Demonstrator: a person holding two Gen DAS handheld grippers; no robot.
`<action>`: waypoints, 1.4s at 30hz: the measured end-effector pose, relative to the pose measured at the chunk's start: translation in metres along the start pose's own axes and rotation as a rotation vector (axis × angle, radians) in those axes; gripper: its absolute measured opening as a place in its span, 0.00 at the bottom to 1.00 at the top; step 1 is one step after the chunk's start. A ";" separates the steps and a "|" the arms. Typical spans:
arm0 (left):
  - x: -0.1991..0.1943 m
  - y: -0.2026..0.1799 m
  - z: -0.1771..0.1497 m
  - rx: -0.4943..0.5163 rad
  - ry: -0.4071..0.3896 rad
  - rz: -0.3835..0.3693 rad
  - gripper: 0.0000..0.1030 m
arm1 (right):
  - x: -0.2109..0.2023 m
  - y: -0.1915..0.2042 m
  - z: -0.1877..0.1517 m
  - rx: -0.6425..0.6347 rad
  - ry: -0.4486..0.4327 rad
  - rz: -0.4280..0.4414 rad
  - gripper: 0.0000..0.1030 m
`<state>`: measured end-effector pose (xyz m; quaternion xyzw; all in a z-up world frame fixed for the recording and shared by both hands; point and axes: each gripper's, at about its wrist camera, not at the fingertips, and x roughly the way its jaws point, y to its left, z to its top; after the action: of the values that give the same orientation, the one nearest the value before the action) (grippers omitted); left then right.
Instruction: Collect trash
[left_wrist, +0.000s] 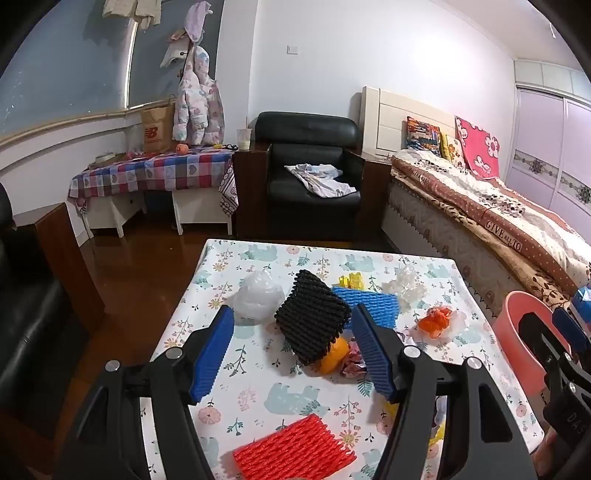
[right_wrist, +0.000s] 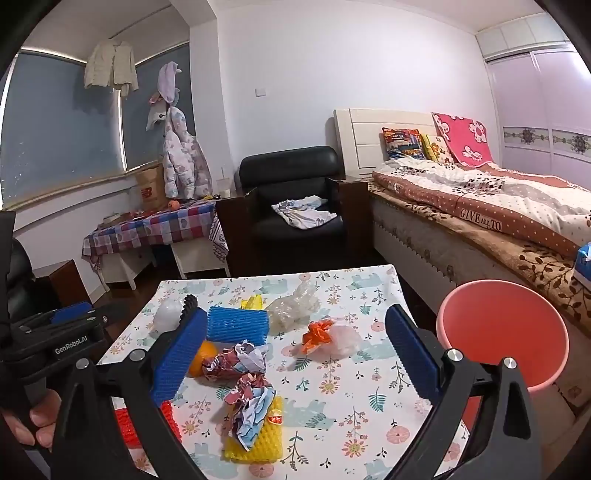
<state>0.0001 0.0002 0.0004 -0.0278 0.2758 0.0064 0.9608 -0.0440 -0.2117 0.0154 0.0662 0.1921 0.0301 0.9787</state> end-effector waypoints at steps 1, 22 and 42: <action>0.000 0.000 0.000 0.000 0.000 0.000 0.64 | 0.000 0.000 0.000 0.002 0.001 -0.001 0.94; -0.001 -0.002 0.002 -0.004 0.001 -0.002 0.64 | 0.002 -0.009 0.001 0.028 0.007 -0.016 0.94; 0.000 0.001 0.000 -0.010 0.001 -0.006 0.63 | 0.000 -0.013 0.000 0.040 -0.001 -0.026 0.94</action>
<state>-0.0001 0.0015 0.0009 -0.0337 0.2762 0.0048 0.9605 -0.0435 -0.2243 0.0135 0.0830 0.1928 0.0134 0.9776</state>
